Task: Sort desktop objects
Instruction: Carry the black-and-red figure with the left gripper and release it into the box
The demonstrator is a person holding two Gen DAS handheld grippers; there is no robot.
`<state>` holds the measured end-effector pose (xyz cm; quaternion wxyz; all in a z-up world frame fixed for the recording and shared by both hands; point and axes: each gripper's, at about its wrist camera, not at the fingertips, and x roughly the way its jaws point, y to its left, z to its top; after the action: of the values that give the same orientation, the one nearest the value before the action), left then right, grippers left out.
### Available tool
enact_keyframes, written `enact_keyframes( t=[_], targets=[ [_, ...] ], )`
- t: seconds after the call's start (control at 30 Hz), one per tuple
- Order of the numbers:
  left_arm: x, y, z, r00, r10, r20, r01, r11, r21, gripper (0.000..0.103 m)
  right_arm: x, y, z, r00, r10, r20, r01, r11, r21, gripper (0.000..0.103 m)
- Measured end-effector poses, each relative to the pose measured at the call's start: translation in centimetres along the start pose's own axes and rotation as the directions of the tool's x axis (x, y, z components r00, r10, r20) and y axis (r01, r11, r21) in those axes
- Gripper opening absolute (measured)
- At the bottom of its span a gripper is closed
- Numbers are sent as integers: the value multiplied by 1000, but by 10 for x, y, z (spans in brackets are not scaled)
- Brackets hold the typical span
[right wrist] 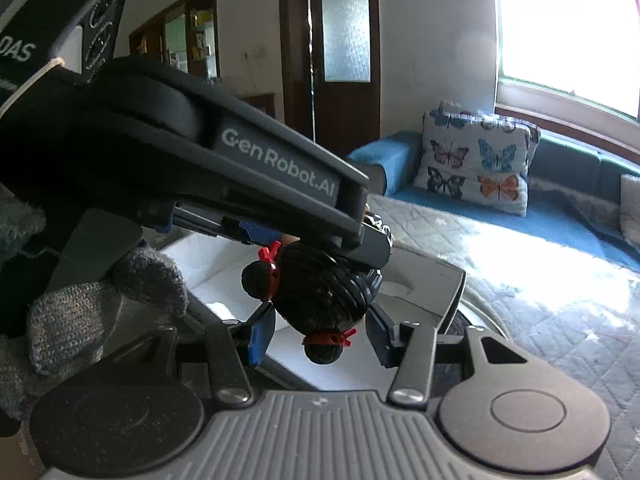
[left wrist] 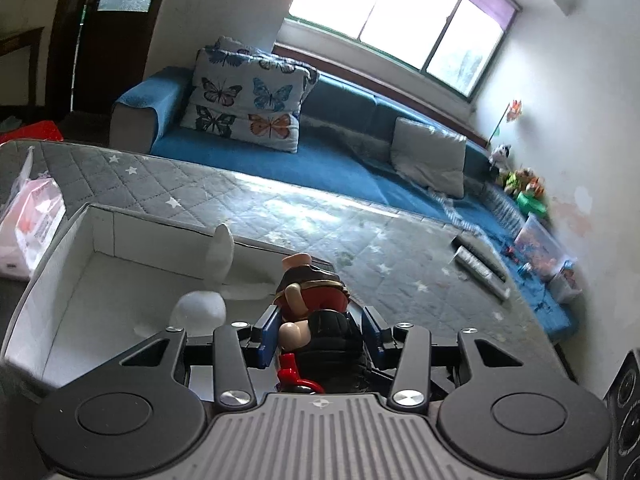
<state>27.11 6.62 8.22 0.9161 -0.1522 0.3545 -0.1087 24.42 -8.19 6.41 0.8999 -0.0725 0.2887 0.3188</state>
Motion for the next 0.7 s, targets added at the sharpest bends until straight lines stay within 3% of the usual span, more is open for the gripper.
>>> enact_keyframes(
  t=[0.33,0.7],
  targets=[
    [46,32,0,995,-34,-91,27,997,-75,47,50,-16,-6,994,8,-108,-5,999,34,50],
    [70,50,-4,988,-31,-151,12,992,-125,47,74,-16,-11,980,-1,-200,7,1000,30,51]
  ],
)
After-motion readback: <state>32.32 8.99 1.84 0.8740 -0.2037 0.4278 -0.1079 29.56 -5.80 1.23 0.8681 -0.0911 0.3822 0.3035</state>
